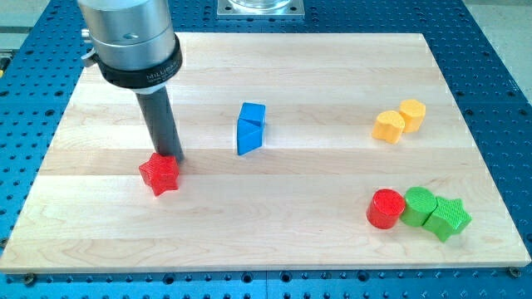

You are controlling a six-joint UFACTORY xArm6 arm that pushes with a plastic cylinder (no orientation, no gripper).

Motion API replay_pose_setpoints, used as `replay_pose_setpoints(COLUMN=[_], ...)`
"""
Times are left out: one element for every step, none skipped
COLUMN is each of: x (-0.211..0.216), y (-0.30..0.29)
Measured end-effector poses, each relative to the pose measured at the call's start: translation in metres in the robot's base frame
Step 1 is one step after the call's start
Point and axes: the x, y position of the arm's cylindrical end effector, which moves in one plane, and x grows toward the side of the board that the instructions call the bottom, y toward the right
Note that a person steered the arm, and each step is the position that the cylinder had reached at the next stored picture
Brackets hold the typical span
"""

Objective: Slide the red star into the red circle

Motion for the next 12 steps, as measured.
replay_pose_setpoints(x=[0.040,0.043,0.079,0.085,0.089,0.075,0.075,0.075,0.074,0.069,0.061,0.061], y=[-0.071,0.017,0.129,0.113,0.180,0.220,0.225,0.245,0.252,0.252,0.252,0.252])
